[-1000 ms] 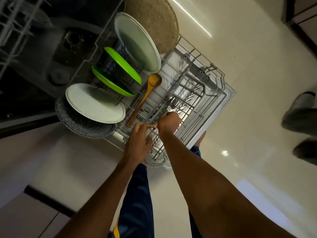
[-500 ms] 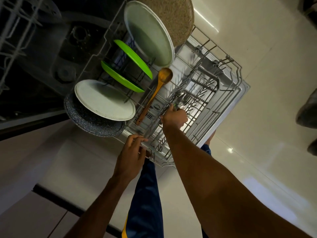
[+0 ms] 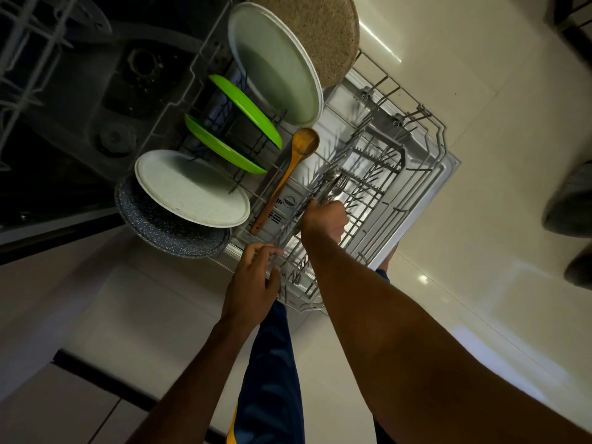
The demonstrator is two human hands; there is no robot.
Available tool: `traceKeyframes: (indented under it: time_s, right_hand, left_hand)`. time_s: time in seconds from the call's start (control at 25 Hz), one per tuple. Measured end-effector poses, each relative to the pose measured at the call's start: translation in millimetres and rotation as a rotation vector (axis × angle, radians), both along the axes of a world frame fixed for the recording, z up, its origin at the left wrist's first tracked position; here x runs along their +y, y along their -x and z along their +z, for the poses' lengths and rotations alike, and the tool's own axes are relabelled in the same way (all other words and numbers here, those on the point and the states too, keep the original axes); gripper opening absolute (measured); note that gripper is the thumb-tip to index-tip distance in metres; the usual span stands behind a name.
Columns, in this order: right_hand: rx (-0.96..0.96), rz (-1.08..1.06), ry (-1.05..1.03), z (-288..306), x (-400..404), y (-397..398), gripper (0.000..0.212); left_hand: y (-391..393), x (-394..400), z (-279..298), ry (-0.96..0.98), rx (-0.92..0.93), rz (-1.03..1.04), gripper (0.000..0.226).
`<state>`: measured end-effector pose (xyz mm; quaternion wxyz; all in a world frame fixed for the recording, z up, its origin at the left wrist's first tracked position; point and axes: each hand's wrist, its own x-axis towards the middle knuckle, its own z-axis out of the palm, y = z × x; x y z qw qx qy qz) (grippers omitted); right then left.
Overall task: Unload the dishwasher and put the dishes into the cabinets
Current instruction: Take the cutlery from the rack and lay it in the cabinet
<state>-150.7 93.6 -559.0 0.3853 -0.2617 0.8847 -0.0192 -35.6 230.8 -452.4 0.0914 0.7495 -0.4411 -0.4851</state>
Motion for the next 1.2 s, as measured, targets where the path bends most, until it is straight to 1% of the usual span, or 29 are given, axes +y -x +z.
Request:
traceKeyframes:
  time_s: [0.16,0.44,0.52,0.68,0.88,1.04,1.2]
  right_hand:
    - [0.010,0.151,-0.034,-2,-3,4,0.022]
    - [-0.054,0.102,-0.035,-8,-3,4,0.021]
    - [-0.053,0.118,-0.039,-8,-2,5,0.018]
    - [-0.070,0.142,-0.049,-6,0,5,0.020]
    - [-0.132,0.077,-0.008,-3,0,9,0.020]
    - [-0.126,0.141,-0.028,1,1,12,0.025]
    - [-0.160,0.026,0.002,4,3,15,0.025]
  left_hand:
    - [-2,4,-3,-0.016,0.001,-0.003,0.028]
    - [-9,17,1,-0.061,-0.005,0.036,0.028]
    - [-10,20,0,-0.060,0.001,0.050,0.029]
    - [-7,21,-2,-0.061,0.008,0.074,0.028]
    - [-1,15,-11,-0.047,0.013,0.063,0.032]
    - [3,-1,-14,-0.012,0.014,0.056,0.032]
    - [8,-20,-17,0.022,0.018,0.060,0.030]
